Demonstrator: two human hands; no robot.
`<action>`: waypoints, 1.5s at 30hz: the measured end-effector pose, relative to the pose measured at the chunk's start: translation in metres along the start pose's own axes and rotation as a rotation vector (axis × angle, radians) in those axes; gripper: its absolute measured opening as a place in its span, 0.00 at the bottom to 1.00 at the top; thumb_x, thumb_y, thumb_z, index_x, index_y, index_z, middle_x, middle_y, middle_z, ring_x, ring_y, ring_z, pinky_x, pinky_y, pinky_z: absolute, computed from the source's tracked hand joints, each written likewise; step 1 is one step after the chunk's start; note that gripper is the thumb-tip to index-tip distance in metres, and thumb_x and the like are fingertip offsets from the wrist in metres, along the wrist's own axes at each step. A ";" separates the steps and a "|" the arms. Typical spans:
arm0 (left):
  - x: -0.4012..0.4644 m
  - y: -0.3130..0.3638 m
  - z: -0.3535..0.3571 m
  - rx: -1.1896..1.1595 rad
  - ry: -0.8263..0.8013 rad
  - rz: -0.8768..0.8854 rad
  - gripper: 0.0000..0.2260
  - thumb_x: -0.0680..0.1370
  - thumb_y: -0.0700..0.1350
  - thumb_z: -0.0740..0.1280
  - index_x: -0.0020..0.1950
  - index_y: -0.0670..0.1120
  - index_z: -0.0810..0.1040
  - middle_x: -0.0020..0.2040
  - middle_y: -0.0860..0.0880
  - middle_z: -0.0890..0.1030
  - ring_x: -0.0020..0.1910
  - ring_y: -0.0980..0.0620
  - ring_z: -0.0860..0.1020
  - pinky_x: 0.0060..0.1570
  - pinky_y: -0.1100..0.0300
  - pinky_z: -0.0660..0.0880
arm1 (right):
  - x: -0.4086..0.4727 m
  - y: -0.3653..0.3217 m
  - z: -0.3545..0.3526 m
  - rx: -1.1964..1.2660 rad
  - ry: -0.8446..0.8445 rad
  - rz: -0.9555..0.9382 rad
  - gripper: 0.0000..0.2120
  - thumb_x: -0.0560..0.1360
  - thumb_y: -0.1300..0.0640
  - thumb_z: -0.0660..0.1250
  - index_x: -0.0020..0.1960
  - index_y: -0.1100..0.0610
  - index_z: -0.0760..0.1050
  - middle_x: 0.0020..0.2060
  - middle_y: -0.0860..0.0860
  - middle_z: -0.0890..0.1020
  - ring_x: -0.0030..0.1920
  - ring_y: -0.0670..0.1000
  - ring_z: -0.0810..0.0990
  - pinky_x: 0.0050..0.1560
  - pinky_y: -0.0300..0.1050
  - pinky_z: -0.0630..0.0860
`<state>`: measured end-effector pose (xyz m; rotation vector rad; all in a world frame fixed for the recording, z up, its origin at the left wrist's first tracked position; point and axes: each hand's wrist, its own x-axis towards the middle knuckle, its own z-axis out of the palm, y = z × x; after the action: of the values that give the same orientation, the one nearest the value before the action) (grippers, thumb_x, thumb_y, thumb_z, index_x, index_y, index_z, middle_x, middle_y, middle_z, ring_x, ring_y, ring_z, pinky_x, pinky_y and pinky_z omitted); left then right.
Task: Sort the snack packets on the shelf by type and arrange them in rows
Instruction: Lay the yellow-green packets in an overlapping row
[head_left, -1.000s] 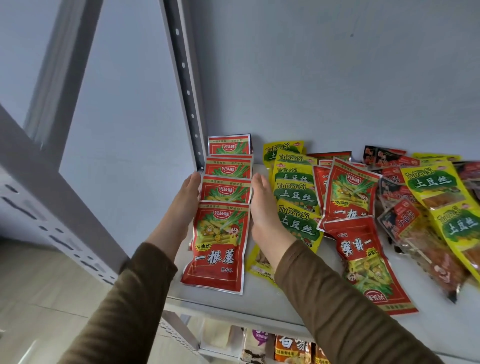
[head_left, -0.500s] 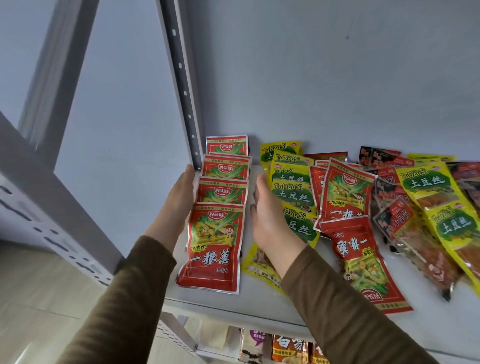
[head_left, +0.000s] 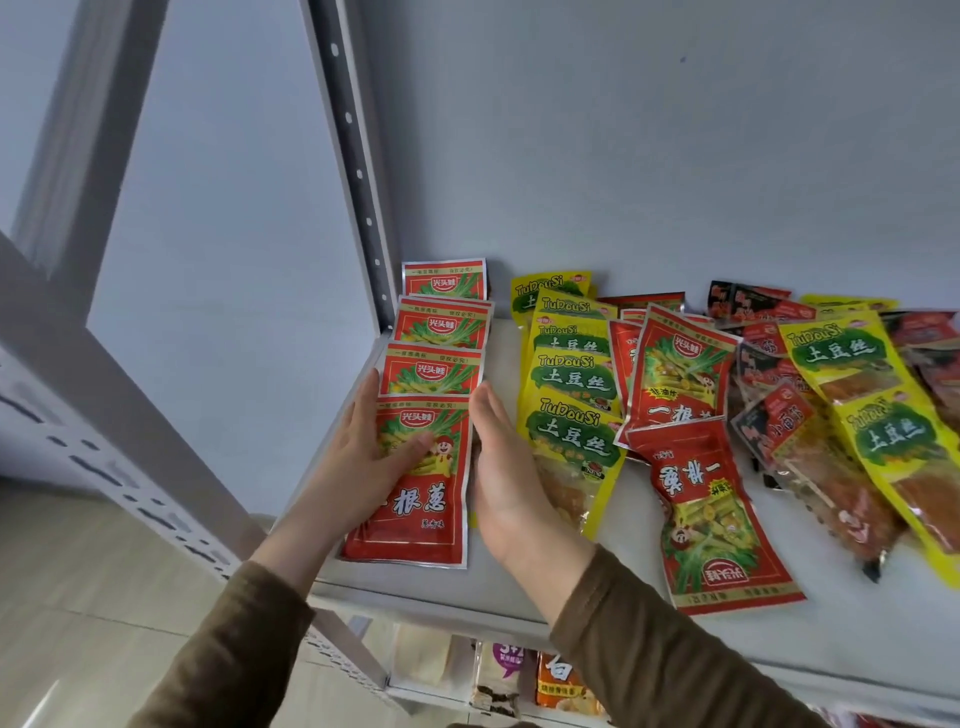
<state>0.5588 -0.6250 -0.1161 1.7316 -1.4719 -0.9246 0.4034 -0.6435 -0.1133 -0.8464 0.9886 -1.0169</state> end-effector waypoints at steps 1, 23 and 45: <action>0.000 0.001 -0.001 0.009 0.011 -0.010 0.44 0.71 0.70 0.68 0.80 0.69 0.45 0.73 0.56 0.73 0.50 0.55 0.85 0.49 0.50 0.85 | 0.000 -0.002 -0.005 -0.053 0.009 -0.034 0.27 0.82 0.39 0.60 0.80 0.42 0.61 0.59 0.37 0.79 0.50 0.33 0.83 0.45 0.35 0.82; 0.056 0.080 0.111 0.468 -0.335 0.262 0.34 0.84 0.55 0.63 0.85 0.52 0.49 0.85 0.43 0.42 0.83 0.41 0.38 0.80 0.43 0.43 | 0.001 -0.070 -0.104 -0.332 0.395 -0.106 0.21 0.86 0.53 0.57 0.79 0.51 0.66 0.77 0.48 0.68 0.75 0.49 0.67 0.70 0.45 0.66; 0.052 0.073 0.122 -0.113 0.002 0.036 0.41 0.78 0.39 0.73 0.84 0.53 0.53 0.77 0.49 0.69 0.73 0.48 0.71 0.73 0.51 0.68 | 0.036 -0.055 -0.113 -0.006 0.343 0.004 0.28 0.81 0.34 0.57 0.78 0.44 0.66 0.73 0.49 0.75 0.71 0.56 0.75 0.74 0.63 0.67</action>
<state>0.4235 -0.6916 -0.1227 1.6183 -1.4173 -0.9680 0.2894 -0.7073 -0.1098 -0.6865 1.2817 -1.1799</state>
